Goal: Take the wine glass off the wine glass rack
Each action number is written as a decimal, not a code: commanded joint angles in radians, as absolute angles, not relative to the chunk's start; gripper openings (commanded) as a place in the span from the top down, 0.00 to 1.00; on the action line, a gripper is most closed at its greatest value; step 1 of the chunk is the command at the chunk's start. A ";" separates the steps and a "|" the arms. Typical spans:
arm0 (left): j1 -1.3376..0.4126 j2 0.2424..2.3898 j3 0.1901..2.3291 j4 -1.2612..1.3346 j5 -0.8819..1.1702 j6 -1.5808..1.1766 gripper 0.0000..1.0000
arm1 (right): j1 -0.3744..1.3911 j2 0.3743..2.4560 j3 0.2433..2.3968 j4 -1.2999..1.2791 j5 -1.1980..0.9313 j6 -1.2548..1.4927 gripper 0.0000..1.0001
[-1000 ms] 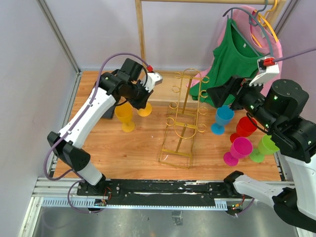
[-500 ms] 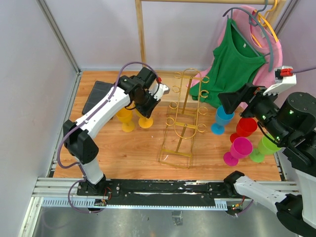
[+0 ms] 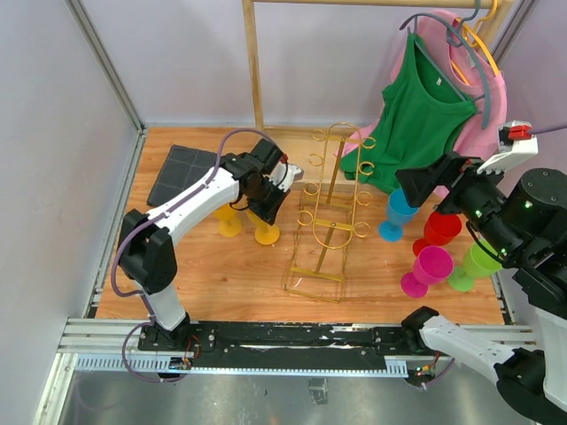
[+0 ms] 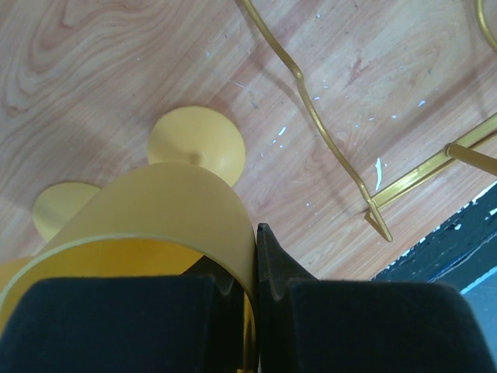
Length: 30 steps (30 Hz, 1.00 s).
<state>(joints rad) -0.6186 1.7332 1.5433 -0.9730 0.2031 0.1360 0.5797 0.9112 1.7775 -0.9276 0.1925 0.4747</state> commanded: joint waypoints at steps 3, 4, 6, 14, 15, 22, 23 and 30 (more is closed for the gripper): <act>-0.621 1.689 1.440 -0.813 0.201 0.063 1.00 | 0.589 0.903 1.830 -0.970 0.229 0.492 0.01; -0.621 1.689 1.432 -0.807 0.198 0.062 1.00 | 0.590 0.905 1.838 -0.979 0.231 0.490 0.01; -0.621 1.690 1.429 -0.803 0.190 0.063 1.00 | 0.590 0.912 1.854 -0.990 0.234 0.487 0.02; -0.621 1.686 1.455 -0.812 0.172 0.071 0.92 | 0.591 0.922 1.844 -0.981 0.231 0.485 0.01; -0.621 1.684 1.455 -0.815 0.169 0.072 0.89 | 0.591 0.922 1.844 -0.979 0.233 0.484 0.01; -0.621 1.676 1.458 -0.831 0.163 0.075 0.67 | 0.590 0.931 1.847 -0.979 0.230 0.477 0.01; -0.621 1.675 1.461 -0.835 0.162 0.077 0.65 | 0.590 0.931 1.847 -0.979 0.230 0.477 0.01; -0.621 1.663 1.527 -0.890 0.152 0.098 0.42 | 0.590 0.931 1.837 -0.975 0.226 0.480 0.02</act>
<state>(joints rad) -0.6186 1.7100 1.4609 -0.8612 0.1658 0.0788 0.5797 0.9310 1.8389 -0.9771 0.2115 0.4782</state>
